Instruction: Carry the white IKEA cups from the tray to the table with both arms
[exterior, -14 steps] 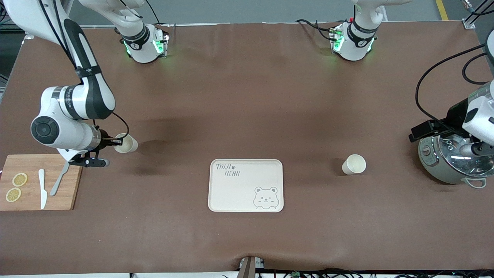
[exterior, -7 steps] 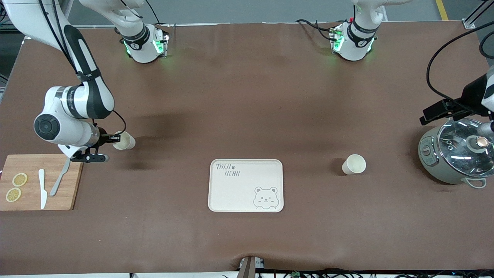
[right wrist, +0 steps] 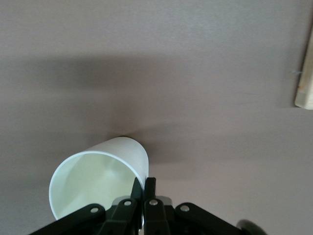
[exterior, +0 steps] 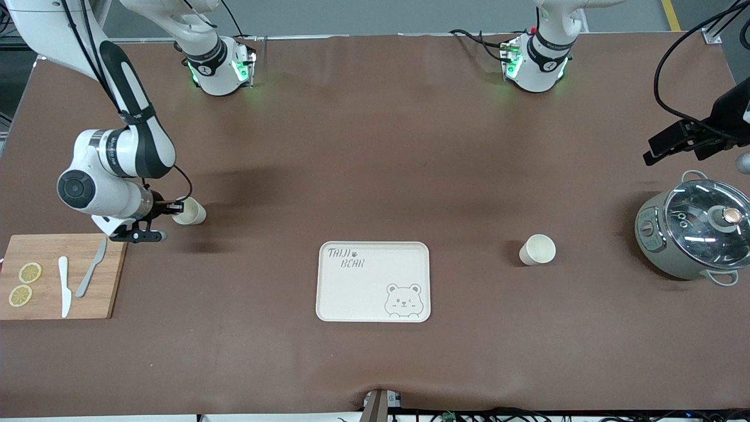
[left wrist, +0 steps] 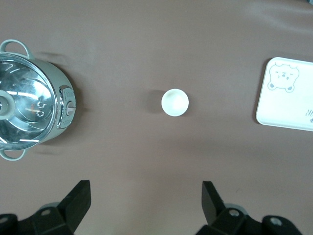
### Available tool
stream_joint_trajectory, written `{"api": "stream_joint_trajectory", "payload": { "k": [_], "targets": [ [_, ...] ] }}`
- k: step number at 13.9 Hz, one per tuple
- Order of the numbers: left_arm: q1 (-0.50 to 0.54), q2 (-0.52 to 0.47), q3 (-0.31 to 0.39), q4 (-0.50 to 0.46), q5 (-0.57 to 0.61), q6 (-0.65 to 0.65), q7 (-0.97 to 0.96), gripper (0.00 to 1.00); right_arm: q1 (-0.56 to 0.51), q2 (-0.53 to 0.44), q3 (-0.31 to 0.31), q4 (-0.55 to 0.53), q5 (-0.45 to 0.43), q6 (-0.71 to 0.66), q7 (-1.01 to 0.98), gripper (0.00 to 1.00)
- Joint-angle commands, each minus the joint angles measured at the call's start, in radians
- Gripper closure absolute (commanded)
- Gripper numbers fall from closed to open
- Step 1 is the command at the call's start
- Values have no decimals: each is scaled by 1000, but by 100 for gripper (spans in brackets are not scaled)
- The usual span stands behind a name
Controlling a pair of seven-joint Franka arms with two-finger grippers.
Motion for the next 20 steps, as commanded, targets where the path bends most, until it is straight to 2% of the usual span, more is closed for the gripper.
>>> {"api": "stream_joint_trajectory", "payload": {
  "k": [1,3,9,11,14,16,18,20],
  "targets": [
    [4,-103,-15,-128,28,48,44,0,-7,-29,-3,-16,22,-4,-23,0],
    [8,-165,-15,-217,26,123,98,0,-4,-31,-1,10,22,-22,-20,0],
    [1,-147,-15,-176,28,69,98,0,28,-29,8,191,26,-62,-26,0],
    [6,-147,-15,-170,31,53,100,0,35,-29,33,247,29,-62,-26,0],
    [-3,-145,-26,-149,117,36,103,0,48,-40,65,339,29,-73,-26,0],
    [1,-145,-29,-147,117,36,107,0,36,-43,83,444,31,-151,-26,0],
    [4,-147,-29,-148,117,33,123,0,19,-54,80,517,107,-224,-25,0],
    [6,-148,-24,-147,111,32,162,0,10,-69,68,605,118,-386,-20,0]
  ]
}}
